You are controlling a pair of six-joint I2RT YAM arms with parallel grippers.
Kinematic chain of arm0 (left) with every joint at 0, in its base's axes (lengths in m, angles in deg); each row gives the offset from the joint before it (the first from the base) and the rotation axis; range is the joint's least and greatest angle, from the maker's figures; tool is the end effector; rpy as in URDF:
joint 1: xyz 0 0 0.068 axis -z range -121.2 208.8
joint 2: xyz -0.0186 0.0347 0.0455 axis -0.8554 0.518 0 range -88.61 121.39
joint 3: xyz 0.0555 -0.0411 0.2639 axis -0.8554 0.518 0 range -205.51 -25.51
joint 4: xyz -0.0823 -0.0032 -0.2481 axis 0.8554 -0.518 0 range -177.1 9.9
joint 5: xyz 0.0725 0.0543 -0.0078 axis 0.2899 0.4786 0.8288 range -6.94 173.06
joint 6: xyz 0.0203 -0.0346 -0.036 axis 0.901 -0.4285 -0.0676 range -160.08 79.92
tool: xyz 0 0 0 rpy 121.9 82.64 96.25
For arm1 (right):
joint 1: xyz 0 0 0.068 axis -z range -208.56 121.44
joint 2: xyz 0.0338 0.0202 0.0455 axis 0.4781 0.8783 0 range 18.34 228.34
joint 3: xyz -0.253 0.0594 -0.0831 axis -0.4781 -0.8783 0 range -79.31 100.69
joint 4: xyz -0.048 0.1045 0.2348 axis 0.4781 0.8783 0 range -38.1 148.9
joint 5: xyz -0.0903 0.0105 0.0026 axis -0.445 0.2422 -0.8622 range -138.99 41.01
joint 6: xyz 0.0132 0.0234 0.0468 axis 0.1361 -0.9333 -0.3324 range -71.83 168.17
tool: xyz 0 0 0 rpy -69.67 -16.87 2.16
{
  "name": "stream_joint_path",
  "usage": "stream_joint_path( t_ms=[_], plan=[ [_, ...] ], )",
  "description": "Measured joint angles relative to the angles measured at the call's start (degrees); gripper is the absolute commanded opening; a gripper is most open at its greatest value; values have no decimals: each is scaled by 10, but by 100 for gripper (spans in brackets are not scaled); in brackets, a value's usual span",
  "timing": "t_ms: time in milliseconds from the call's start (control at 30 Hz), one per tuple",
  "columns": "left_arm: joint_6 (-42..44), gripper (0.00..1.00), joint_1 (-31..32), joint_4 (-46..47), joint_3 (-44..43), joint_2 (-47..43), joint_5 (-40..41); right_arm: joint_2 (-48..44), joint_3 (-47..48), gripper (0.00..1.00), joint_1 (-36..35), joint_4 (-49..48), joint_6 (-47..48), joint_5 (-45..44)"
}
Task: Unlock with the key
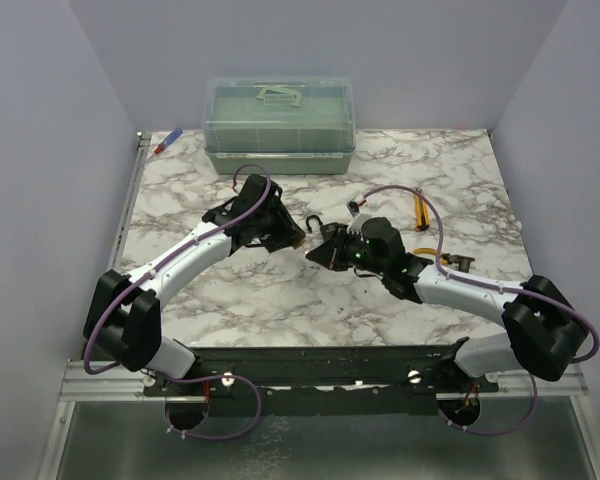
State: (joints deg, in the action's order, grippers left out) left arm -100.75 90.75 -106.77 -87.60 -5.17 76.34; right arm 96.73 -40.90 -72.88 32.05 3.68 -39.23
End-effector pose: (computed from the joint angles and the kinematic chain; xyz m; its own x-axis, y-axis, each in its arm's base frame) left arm 0.2634 -0.1691 0.2612 -0.8251 -0.5057 -0.2519 -0.2598 0.7355 -0.6257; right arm 0.2073 0.2108 0.2231 -0.7379 0.2447 -0.6290 -0.4000 0.5921 0.6996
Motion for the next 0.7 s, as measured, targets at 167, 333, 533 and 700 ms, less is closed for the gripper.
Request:
stream_joint_path(
  t_ms=[167, 333, 533, 700],
  plan=[
    [-6, 0, 0, 9, 6, -7, -3, 8, 0, 0, 0, 0, 0, 2],
    [-9, 0, 0, 13, 12, -11, -4, 16, 5, 0, -1, 0, 0, 3],
    [-11, 0, 0, 18, 21, -17, -6, 21, 11, 0, -4, -2, 0, 3],
    [-13, 0, 0, 23, 28, -20, -6, 26, 18, 0, -4, -2, 0, 3]
  ],
)
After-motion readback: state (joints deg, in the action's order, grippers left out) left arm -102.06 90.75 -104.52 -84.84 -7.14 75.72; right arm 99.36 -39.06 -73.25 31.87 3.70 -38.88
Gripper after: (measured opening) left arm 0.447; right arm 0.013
